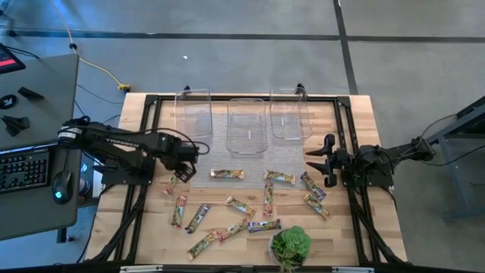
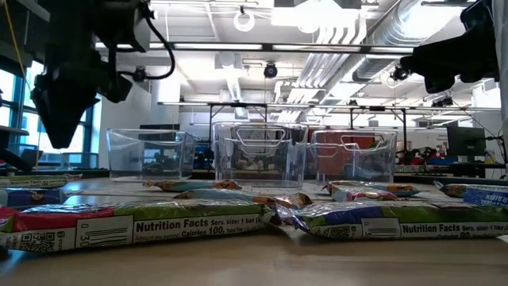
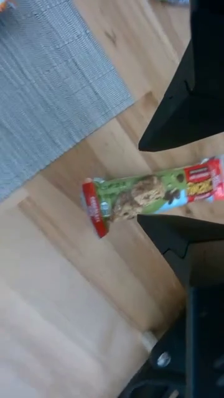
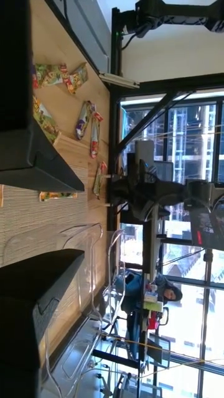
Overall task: Pick and place Granola Bars by type
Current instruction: Put the red granola bar into the left transparent bin
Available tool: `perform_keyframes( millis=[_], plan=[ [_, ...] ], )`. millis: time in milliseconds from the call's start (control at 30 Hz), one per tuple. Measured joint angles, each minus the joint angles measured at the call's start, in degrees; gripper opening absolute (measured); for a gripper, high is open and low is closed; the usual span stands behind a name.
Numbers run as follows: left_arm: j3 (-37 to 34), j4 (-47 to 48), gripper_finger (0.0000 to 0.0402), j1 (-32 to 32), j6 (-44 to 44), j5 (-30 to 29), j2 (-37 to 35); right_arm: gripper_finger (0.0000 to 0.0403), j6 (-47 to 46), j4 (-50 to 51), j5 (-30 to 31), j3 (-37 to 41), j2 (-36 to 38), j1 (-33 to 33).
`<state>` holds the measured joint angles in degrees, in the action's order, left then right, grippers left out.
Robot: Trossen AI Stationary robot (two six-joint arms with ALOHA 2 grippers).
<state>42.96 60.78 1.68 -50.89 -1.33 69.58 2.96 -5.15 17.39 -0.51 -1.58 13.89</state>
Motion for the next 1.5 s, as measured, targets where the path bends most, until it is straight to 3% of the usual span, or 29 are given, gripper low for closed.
perform_keyframes(
  millis=[233,467,833,1167,1500],
  plan=[
    [-0.6,-3.3,0.0171,1.9,-3.0,-4.1,0.0,0.0145,0.0,0.0,0.0,0.0,0.0,0.0],
    [-6.6,-8.8,0.0171,1.7,-4.2,-3.6,0.1,0.0145,0.0,0.0,0.0,0.0,0.0,0.0],
    [-7.1,-4.6,0.0171,1.7,-4.6,-7.9,0.1,0.0145,0.0,0.0,0.0,0.0,0.0,0.0],
    [-7.2,-6.3,0.0171,1.7,-5.1,-10.0,0.1,0.0145,0.0,0.0,0.0,0.0,0.0,0.0],
    [-14.2,-16.9,0.0171,1.7,-7.9,-8.8,0.0,0.0145,0.0,0.0,0.0,0.0,0.0,0.0]
  ],
)
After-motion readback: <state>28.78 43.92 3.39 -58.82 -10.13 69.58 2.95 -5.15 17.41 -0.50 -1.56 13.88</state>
